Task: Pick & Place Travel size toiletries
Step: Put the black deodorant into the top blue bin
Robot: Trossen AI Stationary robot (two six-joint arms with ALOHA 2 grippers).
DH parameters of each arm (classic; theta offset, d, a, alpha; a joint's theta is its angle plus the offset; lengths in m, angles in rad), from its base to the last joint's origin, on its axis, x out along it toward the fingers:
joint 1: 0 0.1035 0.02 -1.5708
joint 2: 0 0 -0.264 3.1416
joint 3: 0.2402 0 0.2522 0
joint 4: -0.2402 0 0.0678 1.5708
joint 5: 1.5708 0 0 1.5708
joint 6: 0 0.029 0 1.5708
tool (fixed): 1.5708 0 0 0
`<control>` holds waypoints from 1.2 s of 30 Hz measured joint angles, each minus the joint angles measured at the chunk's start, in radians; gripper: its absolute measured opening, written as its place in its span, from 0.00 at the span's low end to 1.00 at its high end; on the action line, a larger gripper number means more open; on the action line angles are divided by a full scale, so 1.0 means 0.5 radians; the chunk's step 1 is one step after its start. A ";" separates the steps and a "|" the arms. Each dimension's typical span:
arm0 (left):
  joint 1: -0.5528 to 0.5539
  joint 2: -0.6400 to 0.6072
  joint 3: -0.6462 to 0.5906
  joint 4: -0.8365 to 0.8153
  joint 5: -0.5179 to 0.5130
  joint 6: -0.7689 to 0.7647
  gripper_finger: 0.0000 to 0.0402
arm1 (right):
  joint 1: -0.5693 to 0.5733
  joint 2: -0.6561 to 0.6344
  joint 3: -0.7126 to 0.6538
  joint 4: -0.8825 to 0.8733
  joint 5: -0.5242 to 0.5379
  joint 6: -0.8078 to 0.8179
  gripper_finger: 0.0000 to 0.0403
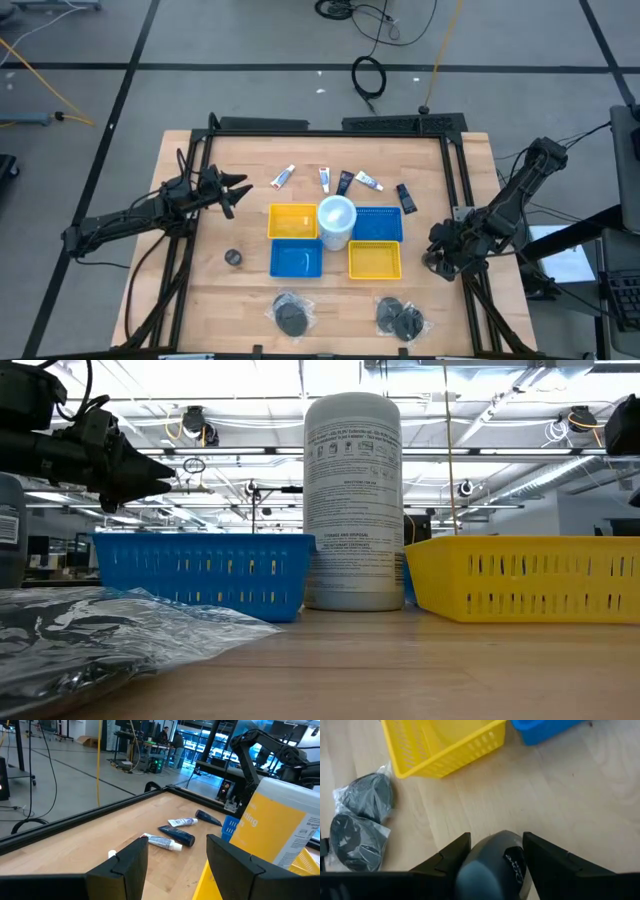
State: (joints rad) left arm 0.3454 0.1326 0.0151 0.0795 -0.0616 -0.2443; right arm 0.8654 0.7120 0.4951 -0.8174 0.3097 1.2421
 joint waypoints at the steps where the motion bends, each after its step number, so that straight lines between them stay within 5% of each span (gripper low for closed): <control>1: 0.000 0.000 0.000 0.000 0.000 0.000 0.50 | 0.000 0.001 -0.009 0.006 0.003 -0.005 0.42; 14: 0.000 0.000 0.000 -0.002 0.000 0.004 0.50 | 0.000 0.001 -0.034 0.017 0.010 -0.103 0.40; 20: 0.000 0.000 0.000 -0.001 0.000 0.003 0.50 | 0.000 -0.001 -0.033 0.010 0.055 -0.161 0.27; 36: 0.000 0.000 0.000 -0.001 0.000 0.002 0.50 | 0.000 0.000 -0.024 0.048 0.070 -0.254 0.27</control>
State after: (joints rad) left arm 0.3452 0.1323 0.0151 0.0792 -0.0616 -0.2432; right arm 0.8654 0.7122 0.4829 -0.7933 0.3448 1.1150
